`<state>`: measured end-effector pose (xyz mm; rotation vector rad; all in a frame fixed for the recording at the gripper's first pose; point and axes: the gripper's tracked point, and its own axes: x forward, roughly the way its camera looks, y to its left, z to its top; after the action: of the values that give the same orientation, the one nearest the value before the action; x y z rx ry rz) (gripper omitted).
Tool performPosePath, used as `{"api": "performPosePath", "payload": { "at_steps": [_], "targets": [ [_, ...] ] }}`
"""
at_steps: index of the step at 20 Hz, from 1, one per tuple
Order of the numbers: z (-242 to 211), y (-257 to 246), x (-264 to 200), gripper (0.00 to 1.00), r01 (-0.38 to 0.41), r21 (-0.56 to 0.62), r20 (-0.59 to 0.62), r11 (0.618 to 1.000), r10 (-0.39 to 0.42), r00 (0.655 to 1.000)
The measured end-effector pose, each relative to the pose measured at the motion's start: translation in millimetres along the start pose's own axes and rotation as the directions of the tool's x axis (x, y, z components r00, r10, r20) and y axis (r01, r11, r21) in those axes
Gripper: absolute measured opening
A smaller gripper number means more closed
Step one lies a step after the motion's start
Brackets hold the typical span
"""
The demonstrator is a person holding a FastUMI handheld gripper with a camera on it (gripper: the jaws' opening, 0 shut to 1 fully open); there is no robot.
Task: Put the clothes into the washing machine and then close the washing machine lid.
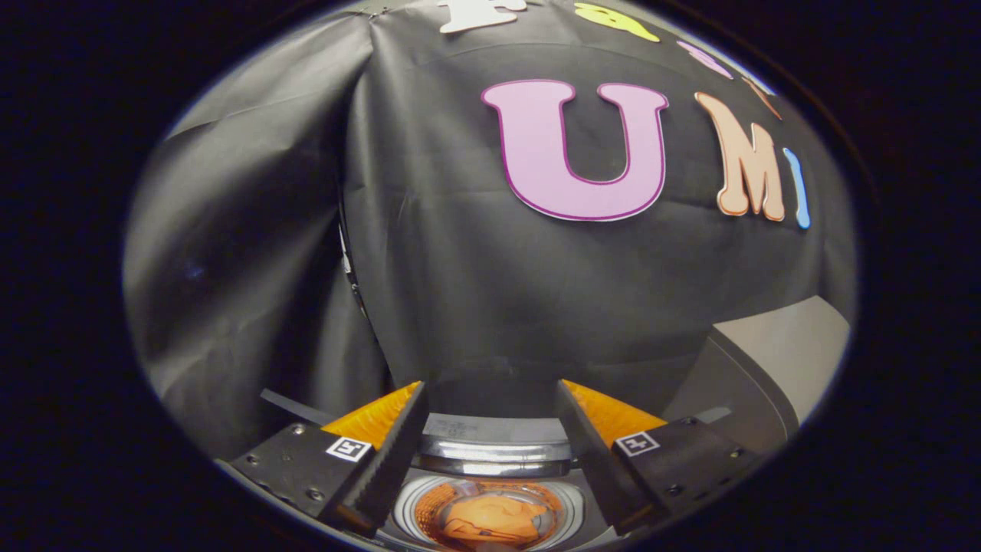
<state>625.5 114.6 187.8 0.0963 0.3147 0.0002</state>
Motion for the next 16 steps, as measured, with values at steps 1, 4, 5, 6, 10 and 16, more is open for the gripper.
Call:
{"api": "performPosePath", "payload": {
  "at_steps": [1, 4, 5, 6, 10, 16],
  "targets": [
    [-1.3, 0.6, -0.4, 0.99, -0.003, 0.003, -0.004, 1.000, 0.003, 1.000],
    [-1.7, -0.3, -0.6, 0.99, -0.001, 0.002, 0.002, 1.000, 0.001, 1.000],
    [-2.1, 0.7, -0.6, 0.99, -0.002, 0.005, 0.004, 1.000, 0.002, 1.000],
    [-4.4, 0.3, -0.1, 0.99, -0.004, 0.004, -0.011, 1.000, 0.004, 1.000],
    [-1.7, 1.8, -1.2, 0.99, -0.001, -0.006, -0.032, 1.000, 0.001, 0.999],
    [0.9, 2.8, -0.5, 0.96, -0.031, 0.000, -0.028, 1.000, 0.031, 0.999]
  ]
}}
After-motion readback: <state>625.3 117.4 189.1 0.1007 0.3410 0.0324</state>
